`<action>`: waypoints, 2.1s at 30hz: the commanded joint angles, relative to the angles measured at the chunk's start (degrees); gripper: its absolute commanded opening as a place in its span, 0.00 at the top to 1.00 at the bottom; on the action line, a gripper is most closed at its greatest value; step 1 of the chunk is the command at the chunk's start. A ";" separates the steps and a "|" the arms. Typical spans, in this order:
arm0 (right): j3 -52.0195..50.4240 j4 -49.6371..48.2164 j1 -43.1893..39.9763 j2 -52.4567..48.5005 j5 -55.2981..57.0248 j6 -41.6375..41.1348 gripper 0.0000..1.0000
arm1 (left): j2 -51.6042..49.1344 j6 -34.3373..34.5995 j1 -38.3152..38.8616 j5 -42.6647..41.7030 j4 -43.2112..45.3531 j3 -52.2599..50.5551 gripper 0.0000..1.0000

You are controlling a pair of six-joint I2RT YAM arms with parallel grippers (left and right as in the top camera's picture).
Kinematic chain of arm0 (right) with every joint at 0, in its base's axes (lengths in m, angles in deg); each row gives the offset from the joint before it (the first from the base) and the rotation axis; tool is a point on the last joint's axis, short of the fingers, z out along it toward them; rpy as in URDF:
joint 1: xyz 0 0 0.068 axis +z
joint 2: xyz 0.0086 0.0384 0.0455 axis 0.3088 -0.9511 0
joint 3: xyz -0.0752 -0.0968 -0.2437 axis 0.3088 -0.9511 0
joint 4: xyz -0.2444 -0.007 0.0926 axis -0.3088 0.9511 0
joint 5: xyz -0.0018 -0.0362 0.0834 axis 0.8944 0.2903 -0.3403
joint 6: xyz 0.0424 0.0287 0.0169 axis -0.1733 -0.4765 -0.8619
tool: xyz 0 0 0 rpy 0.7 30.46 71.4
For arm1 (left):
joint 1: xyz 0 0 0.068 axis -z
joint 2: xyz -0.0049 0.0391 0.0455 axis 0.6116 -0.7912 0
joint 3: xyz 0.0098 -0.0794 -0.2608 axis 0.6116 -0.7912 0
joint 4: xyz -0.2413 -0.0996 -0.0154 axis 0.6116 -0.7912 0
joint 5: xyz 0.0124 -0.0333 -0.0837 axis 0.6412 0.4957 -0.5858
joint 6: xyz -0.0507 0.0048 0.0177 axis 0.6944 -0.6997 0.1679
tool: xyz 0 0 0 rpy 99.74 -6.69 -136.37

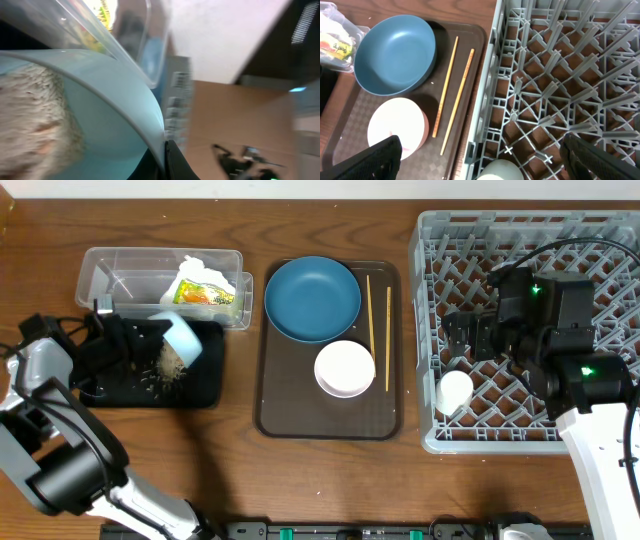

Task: Sort waste into correct bins and load items into the dishwasher rack
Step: 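Carry the bowl left and tip the rice onto the black tray, then return the empty light-blue bowl to the brown tray with the left gripper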

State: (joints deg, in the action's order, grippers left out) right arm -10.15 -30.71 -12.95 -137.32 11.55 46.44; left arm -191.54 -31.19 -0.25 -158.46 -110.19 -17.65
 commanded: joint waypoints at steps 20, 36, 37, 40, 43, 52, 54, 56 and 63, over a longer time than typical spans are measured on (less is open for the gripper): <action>1.05 0.63 -0.85 -0.09 -0.02 -0.74 0.01 | -0.39 15.67 -2.58 -9.70 -0.83 1.16 0.93; 1.05 0.72 -0.85 -0.09 -0.02 -0.74 0.01 | 1.97 20.04 -7.23 -9.73 0.83 1.16 0.94; 1.05 0.74 -0.85 -0.09 -0.02 -0.74 0.01 | 2.73 20.02 -7.19 -9.73 0.39 1.16 0.94; 1.05 1.18 -0.85 -0.09 -0.02 -0.74 0.01 | 5.95 16.59 -7.30 -9.70 2.12 1.16 0.94; 1.05 1.20 -0.85 -0.09 -0.02 -0.74 0.01 | 8.07 14.51 -7.91 -9.70 9.03 1.16 0.94; 1.05 1.16 -0.85 -0.09 0.22 -0.70 0.01 | 9.35 13.22 -7.96 -9.70 9.86 1.14 0.94; 1.05 1.20 -0.85 -0.09 0.20 -0.46 0.01 | 9.35 15.80 -7.96 -9.70 9.86 1.14 0.94; 1.05 1.16 -0.85 -0.09 0.20 -0.44 0.01 | 9.35 19.02 -7.96 -9.70 9.86 1.14 0.94; 1.05 1.14 -0.85 -0.09 0.20 -0.33 0.01 | 11.10 20.96 -6.91 -9.70 9.86 1.16 0.94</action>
State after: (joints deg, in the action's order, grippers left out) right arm -10.15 -29.47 -12.93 -137.32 11.57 46.46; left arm -182.51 -11.28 -7.85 -166.81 -100.22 -17.34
